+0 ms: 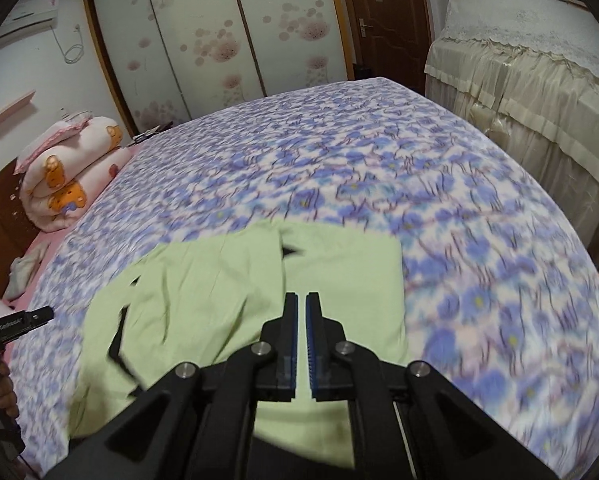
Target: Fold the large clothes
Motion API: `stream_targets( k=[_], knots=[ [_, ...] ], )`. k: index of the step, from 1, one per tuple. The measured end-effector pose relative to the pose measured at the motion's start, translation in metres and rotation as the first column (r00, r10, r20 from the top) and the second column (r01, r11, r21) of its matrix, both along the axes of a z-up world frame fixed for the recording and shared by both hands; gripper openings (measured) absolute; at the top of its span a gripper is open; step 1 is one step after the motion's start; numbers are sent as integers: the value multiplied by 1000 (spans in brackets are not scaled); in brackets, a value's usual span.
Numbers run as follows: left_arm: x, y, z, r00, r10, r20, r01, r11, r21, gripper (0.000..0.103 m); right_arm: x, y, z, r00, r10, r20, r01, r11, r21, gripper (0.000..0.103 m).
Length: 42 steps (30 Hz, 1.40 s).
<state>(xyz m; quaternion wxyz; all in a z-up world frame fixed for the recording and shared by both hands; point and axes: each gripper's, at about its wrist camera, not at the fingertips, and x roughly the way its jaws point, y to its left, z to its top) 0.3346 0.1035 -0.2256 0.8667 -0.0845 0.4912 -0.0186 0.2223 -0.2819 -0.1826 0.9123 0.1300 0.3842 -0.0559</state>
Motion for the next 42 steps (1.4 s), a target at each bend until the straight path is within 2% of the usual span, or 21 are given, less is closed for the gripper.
stream_targets(
  k=[2, 4, 6, 9, 10, 11, 13, 14, 17, 20, 23, 26, 32, 37, 40, 42],
  knots=[
    [-24, 0, 1, 1000, -4, -18, 3, 1000, -18, 29, -26, 8, -1, 1000, 7, -3, -7, 1000, 11, 15],
    [-52, 2, -1, 999, -10, -41, 8, 999, -42, 32, -52, 15, -4, 1000, 24, -11, -23, 1000, 10, 33],
    [-77, 5, -3, 998, -9, -61, 6, 998, -59, 39, -79, 21, -9, 999, 38, -36, -38, 999, -3, 36],
    [-113, 12, -6, 995, -13, -100, 7, 998, -60, 41, -111, 27, -14, 992, 62, -106, -64, 998, -14, 37],
    [-122, 15, -7, 994, -15, -108, 9, 998, -55, 42, -120, 28, -16, 989, 73, -131, -76, 997, -16, 41],
    [-134, 20, -7, 993, -14, -118, 9, 999, -42, 46, -131, 28, -19, 982, 86, -168, -91, 996, -19, 44],
    [-157, 33, -9, 990, 5, -143, -10, 999, -32, 61, -148, 26, -24, 971, 100, -217, -106, 994, -16, 53],
    [-165, 40, -10, 987, 20, -157, -25, 999, -34, 71, -159, 25, -26, 965, 107, -241, -114, 993, -14, 54],
    [-194, 65, -15, 977, 58, -204, -68, 997, -42, 72, -184, 18, -33, 943, 112, -313, -126, 992, -24, 54],
    [-214, 86, -22, 956, 75, -282, -90, 995, -43, 74, -207, 9, -41, 919, 96, -382, -118, 992, -35, 58],
    [-230, 103, -30, 939, 99, -329, -122, 991, -49, 87, -230, -7, -55, 897, 48, -439, -57, 998, -7, 62],
    [-241, 112, -43, 925, 77, -371, -114, 990, -78, 93, -248, -23, -70, 877, -16, -480, 20, 1000, 2, 62],
    [-250, 113, -86, 885, -9, -466, -30, 997, -77, 94, -271, -64, -111, 855, -95, -509, 167, 981, 97, 62],
    [-256, 117, -118, 847, -51, -529, 23, 998, -58, 94, -277, -91, -152, 800, -117, -589, 275, 943, 186, 62],
    [-261, 126, -134, 823, -43, -567, -3, 997, -79, 94, -281, -103, -165, 806, -97, -584, 317, 903, 288, 62],
    [-264, 131, -143, 810, -40, -586, -13, 996, -87, 94, -280, -107, -170, 810, -80, -580, 319, 891, 322, 62]
  ],
)
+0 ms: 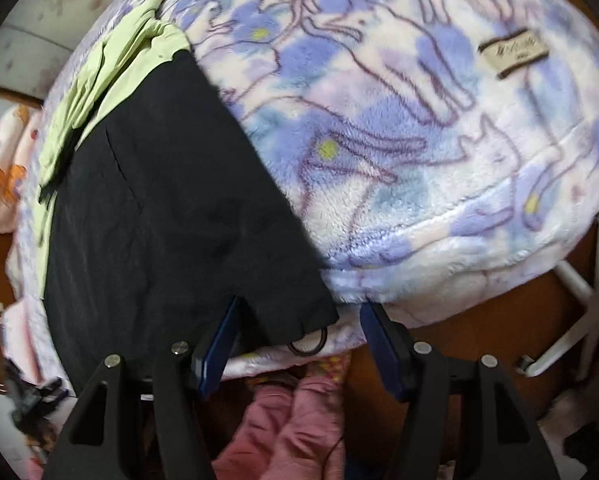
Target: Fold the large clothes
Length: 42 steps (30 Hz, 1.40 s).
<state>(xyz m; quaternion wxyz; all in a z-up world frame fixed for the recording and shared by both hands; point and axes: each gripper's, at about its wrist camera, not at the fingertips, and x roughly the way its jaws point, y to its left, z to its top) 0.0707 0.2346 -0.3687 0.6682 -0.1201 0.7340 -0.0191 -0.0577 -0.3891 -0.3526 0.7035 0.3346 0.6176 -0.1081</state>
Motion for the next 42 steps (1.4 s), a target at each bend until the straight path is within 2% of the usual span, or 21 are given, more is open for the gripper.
stream_targets(
  k=[3, 5, 7, 9, 11, 13, 17, 19, 20, 24, 27, 29, 33, 37, 40, 42],
  knots=[
    [-3, 6, -8, 1000, 1, -4, -2, 1000, -5, 94, 1, -3, -3, 1000, -7, -8, 7, 999, 31, 62],
    [-3, 7, -13, 1000, -1, 12, 2, 999, -32, 94, 2, -3, -1, 1000, 2, -5, -2, 1000, 30, 58],
    [-2, 9, -23, 1000, -5, 1, 5, 999, -49, 94, 3, -3, 1, 1000, 24, 10, -24, 999, 33, 42],
    [-1, 11, -34, 1000, -1, -19, 1, 999, -37, 86, 6, 0, 7, 999, 48, 13, -48, 998, 27, 33],
    [0, 11, -40, 1000, 16, -26, -17, 999, -49, 83, 8, 3, 12, 998, 66, 14, -66, 998, 8, 31],
    [0, 8, -39, 999, 25, -22, -25, 999, -43, 76, 9, 7, 16, 997, 69, 14, -69, 998, 1, 28],
    [-7, -5, -29, 1000, 27, -7, -27, 999, -29, 41, 12, 13, 21, 998, 67, 6, -67, 998, -1, 24],
    [-11, -19, -26, 999, 38, -9, -38, 999, 13, 28, 14, 15, 26, 997, 73, 0, -73, 997, -7, 21],
    [-13, -21, -24, 999, 52, -12, -51, 998, 25, 18, 16, 17, 29, 997, 76, 0, -76, 997, -9, 20],
    [-17, -24, -8, 989, 144, -27, -143, 989, 46, 12, 24, 28, 45, 994, 107, 0, -107, 994, 7, 16],
    [-19, -29, 10, 981, 190, -38, -188, 981, 55, 11, 32, 36, 62, 992, 118, 34, -119, 992, 50, 14],
    [-19, -37, 33, 979, 203, -25, -202, 978, 43, 10, 39, 41, 80, 988, 134, 76, -139, 987, 78, 14],
    [-3, -55, 95, 974, 228, 5, -228, 973, -22, 9, 61, 54, 123, 970, 162, 178, -188, 973, 135, 13],
    [31, -64, 155, 971, 237, 28, -232, 966, -117, 9, 90, 60, 163, 951, 154, 268, -211, 957, 200, 11],
    [64, -62, 191, 976, 209, 62, -202, 974, -102, 9, 115, 59, 193, 932, 136, 336, -215, 953, 211, 11],
    [89, -59, 207, 974, 216, 71, -207, 971, -123, 9, 131, 54, 212, 914, 119, 387, -213, 954, 211, 11]
  ],
)
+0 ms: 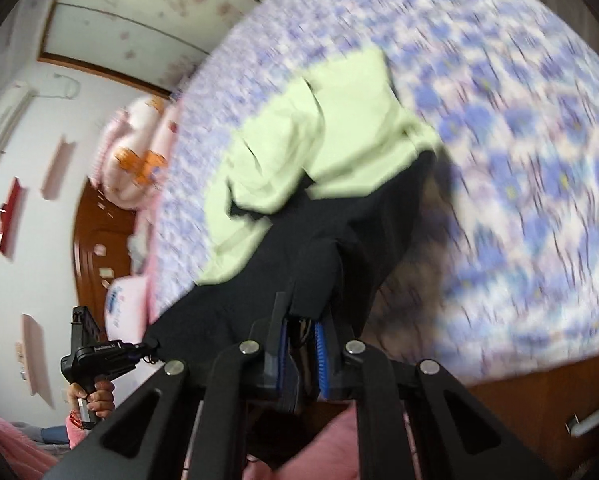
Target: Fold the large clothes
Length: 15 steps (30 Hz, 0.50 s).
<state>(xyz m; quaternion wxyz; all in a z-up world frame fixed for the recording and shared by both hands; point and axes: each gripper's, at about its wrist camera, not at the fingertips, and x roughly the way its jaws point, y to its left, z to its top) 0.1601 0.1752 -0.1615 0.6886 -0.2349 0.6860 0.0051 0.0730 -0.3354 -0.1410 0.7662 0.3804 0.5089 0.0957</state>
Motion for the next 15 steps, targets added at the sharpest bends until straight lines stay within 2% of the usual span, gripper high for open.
stream_targets(
  k=[3, 7, 12, 15],
  knots=[
    [35, 6, 20, 999, 31, 27, -30, 998, -53, 8, 29, -10, 24, 999, -24, 46, 24, 1000, 20, 10],
    [86, 13, 49, 995, 47, 87, -42, 997, -65, 8, 65, -19, 46, 996, -56, 74, 55, 998, 9, 10],
    [153, 28, 51, 991, 71, 116, -57, 991, -119, 8, 111, -32, 66, 990, -113, 81, 117, 992, -40, 10],
    [192, 39, 52, 982, 105, 155, -90, 991, -101, 7, 144, -42, 71, 987, -142, 80, 147, 987, -61, 10]
  ],
)
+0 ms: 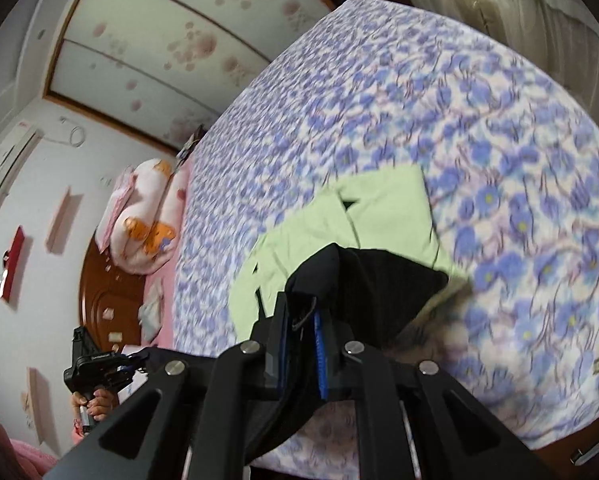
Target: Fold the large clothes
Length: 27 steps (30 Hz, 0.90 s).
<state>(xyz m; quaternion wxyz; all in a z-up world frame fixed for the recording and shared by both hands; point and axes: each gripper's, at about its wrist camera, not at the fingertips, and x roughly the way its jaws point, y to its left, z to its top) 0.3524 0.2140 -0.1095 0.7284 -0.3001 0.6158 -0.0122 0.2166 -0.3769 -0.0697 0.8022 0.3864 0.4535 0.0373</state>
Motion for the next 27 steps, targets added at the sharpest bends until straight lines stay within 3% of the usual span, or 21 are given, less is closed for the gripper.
stream_targets(
  k=[3, 7, 12, 19, 23, 27],
  knots=[
    [35, 11, -15, 999, 47, 18, -47, 999, 0, 7, 36, -11, -6, 1000, -21, 15, 21, 1000, -15, 10],
    [77, 17, -58, 996, 91, 15, -91, 996, 1, 7, 83, -23, -36, 1000, -26, 10, 26, 999, -29, 10],
    [132, 21, -127, 987, 158, -38, -159, 987, -4, 7, 148, -40, -101, 997, -59, -42, 59, 998, -6, 10],
    [195, 8, -211, 976, 184, -114, -180, 983, 40, 7, 217, -54, -191, 983, -75, -166, 78, 997, 11, 10],
    [219, 5, -235, 970, 201, -135, -197, 980, 41, 7, 237, -61, -223, 976, -86, -198, 91, 996, 21, 10],
    [240, -11, -245, 979, 157, -132, -143, 984, 109, 7, 251, -61, -243, 966, -94, -242, 96, 995, -5, 11]
  ],
)
